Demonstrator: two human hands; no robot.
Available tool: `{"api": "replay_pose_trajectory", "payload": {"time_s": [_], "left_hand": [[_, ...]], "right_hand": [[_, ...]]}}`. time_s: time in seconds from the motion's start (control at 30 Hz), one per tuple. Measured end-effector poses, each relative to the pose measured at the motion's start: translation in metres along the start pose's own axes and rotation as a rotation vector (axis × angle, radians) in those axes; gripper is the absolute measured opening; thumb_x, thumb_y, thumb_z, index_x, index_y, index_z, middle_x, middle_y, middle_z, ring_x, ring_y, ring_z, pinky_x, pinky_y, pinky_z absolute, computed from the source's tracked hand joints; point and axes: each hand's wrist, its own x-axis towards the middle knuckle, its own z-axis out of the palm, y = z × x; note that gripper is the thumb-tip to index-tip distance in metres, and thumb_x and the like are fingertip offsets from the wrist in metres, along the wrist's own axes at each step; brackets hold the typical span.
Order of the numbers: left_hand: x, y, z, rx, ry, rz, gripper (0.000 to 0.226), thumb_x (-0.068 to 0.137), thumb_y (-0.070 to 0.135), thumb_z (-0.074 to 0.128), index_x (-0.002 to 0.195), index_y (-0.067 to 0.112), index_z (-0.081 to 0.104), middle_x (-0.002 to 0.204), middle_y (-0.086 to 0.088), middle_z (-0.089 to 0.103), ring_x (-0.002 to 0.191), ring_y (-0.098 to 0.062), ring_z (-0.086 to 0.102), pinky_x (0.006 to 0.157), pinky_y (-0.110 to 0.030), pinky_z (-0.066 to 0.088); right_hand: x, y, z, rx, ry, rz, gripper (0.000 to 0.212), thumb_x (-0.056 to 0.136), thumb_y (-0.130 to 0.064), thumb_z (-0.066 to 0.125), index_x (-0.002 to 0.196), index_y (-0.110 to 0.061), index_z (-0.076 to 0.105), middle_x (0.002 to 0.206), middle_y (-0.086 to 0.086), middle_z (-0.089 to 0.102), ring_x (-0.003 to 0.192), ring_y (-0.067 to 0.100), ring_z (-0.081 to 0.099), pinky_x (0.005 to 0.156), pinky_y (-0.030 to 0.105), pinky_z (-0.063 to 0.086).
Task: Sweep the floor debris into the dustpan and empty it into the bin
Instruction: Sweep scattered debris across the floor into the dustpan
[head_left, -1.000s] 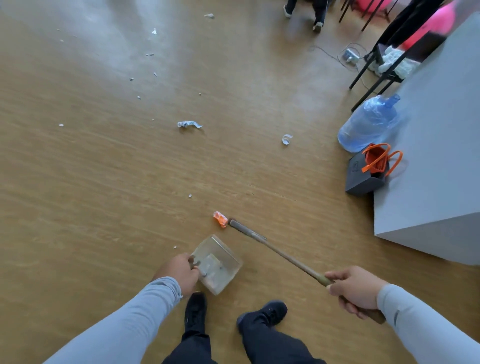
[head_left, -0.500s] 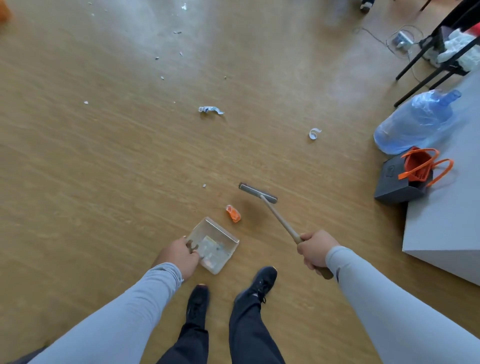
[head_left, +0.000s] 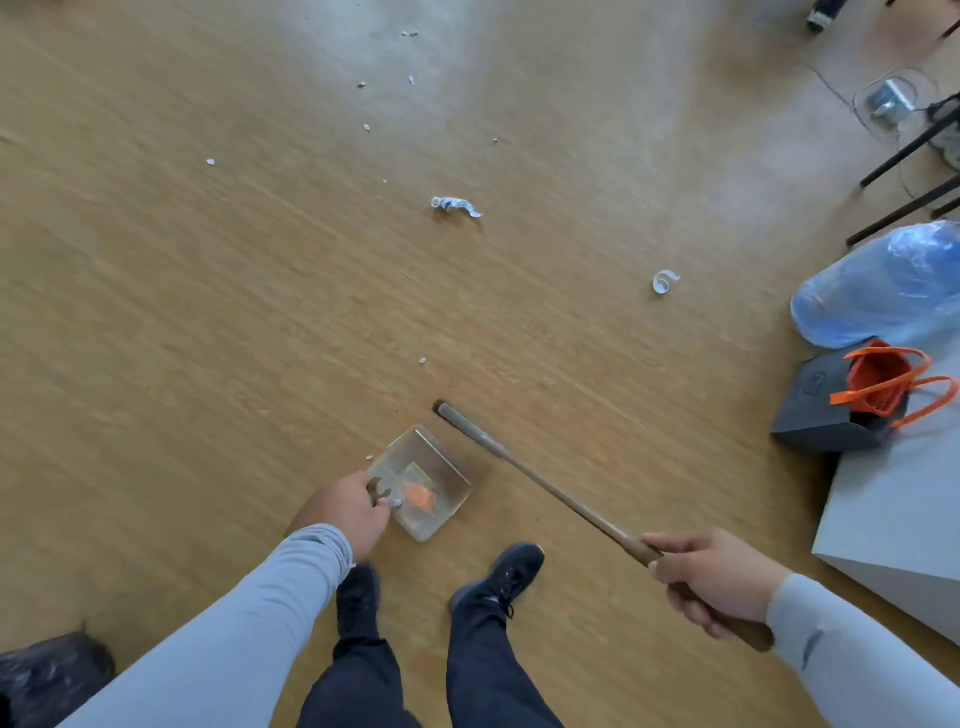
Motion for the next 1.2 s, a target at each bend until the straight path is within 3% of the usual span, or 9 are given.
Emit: {"api": "replay_pose_trajectory", "payload": {"time_s": [0.2, 0.37, 0.47, 0.6, 0.7, 0.9, 1.0, 1.1, 1.2], "left_hand": [[0.002, -0.002, -0.002, -0.008, -0.020, 0.006, 0.023, 0.093, 0.036, 0.054, 0.114, 0.029, 0.062, 0.088, 0.005, 0.068, 0.080, -0.021, 0.066, 0.071, -0.031, 0.055], [-0.006, -0.027, -0.003, -0.030, -0.038, 0.056, 0.015, 0.095, 0.037, 0.052, 0.101, 0.028, 0.061, 0.083, 0.005, 0.067, 0.074, -0.018, 0.065, 0.071, -0.035, 0.059], [-0.017, -0.059, -0.016, -0.032, -0.048, 0.087, 0.021, 0.096, 0.036, 0.052, 0.111, 0.027, 0.062, 0.091, 0.006, 0.067, 0.078, -0.018, 0.065, 0.072, -0.032, 0.056], [-0.033, -0.121, -0.047, -0.011, -0.060, 0.092, 0.033, 0.095, 0.039, 0.055, 0.127, 0.030, 0.058, 0.102, 0.008, 0.069, 0.083, -0.015, 0.066, 0.075, -0.031, 0.055], [-0.046, -0.169, -0.072, -0.037, -0.046, 0.064, 0.033, 0.094, 0.041, 0.058, 0.126, 0.032, 0.060, 0.100, 0.010, 0.069, 0.082, -0.011, 0.065, 0.075, -0.029, 0.055], [-0.049, -0.236, -0.095, -0.058, -0.017, 0.021, 0.019, 0.092, 0.036, 0.062, 0.110, 0.030, 0.066, 0.093, 0.011, 0.068, 0.082, -0.011, 0.065, 0.074, -0.028, 0.052], [-0.038, -0.249, -0.092, 0.011, -0.023, 0.021, 0.016, 0.092, 0.035, 0.060, 0.107, 0.031, 0.066, 0.087, 0.012, 0.066, 0.080, -0.013, 0.063, 0.069, -0.027, 0.049], [-0.025, -0.257, -0.088, 0.072, -0.039, 0.011, 0.020, 0.093, 0.036, 0.058, 0.110, 0.030, 0.066, 0.090, 0.008, 0.066, 0.080, -0.016, 0.062, 0.068, -0.027, 0.047], [-0.015, -0.265, -0.091, 0.085, -0.039, -0.003, 0.020, 0.093, 0.037, 0.058, 0.111, 0.031, 0.065, 0.088, 0.008, 0.065, 0.079, -0.017, 0.062, 0.068, -0.027, 0.048]], "right_hand": [[0.030, -0.027, 0.068, -0.177, 0.047, -0.007, 0.055, 0.089, -0.010, 0.052, 0.142, -0.025, 0.048, 0.061, 0.012, 0.058, 0.043, 0.022, 0.042, 0.042, 0.025, 0.041], [-0.008, -0.022, 0.069, 0.069, -0.008, 0.051, 0.038, 0.091, -0.011, 0.060, 0.128, -0.020, 0.059, 0.064, 0.015, 0.053, 0.041, 0.018, 0.039, 0.043, 0.022, 0.035], [-0.045, -0.016, 0.072, 0.163, -0.023, 0.043, 0.035, 0.096, -0.010, 0.058, 0.129, -0.020, 0.060, 0.072, 0.017, 0.055, 0.043, 0.016, 0.041, 0.041, 0.023, 0.035], [-0.060, -0.028, 0.116, 0.039, 0.055, -0.042, 0.045, 0.096, -0.009, 0.054, 0.139, -0.022, 0.052, 0.064, 0.012, 0.058, 0.041, 0.015, 0.044, 0.042, 0.025, 0.040], [-0.044, -0.047, 0.154, -0.057, 0.147, -0.075, 0.050, 0.092, -0.008, 0.052, 0.140, -0.023, 0.051, 0.061, 0.010, 0.059, 0.041, 0.017, 0.045, 0.042, 0.025, 0.042], [-0.008, -0.092, 0.217, -0.127, 0.210, -0.083, 0.040, 0.090, -0.005, 0.049, 0.127, -0.015, 0.061, 0.055, 0.011, 0.055, 0.042, 0.020, 0.041, 0.043, 0.024, 0.037], [0.003, -0.106, 0.249, -0.174, 0.203, -0.035, 0.026, 0.091, -0.001, 0.046, 0.109, -0.011, 0.062, 0.050, 0.009, 0.051, 0.037, 0.019, 0.037, 0.043, 0.023, 0.033], [0.016, -0.110, 0.289, -0.326, 0.150, -0.063, 0.012, 0.087, -0.005, 0.054, 0.094, -0.006, 0.063, 0.065, 0.008, 0.059, 0.049, 0.021, 0.051, 0.049, 0.027, 0.046], [0.012, -0.104, 0.318, -0.429, 0.052, -0.106, 0.008, 0.087, -0.009, 0.059, 0.095, -0.009, 0.062, 0.069, 0.004, 0.060, 0.052, 0.015, 0.056, 0.049, 0.023, 0.049]]}}
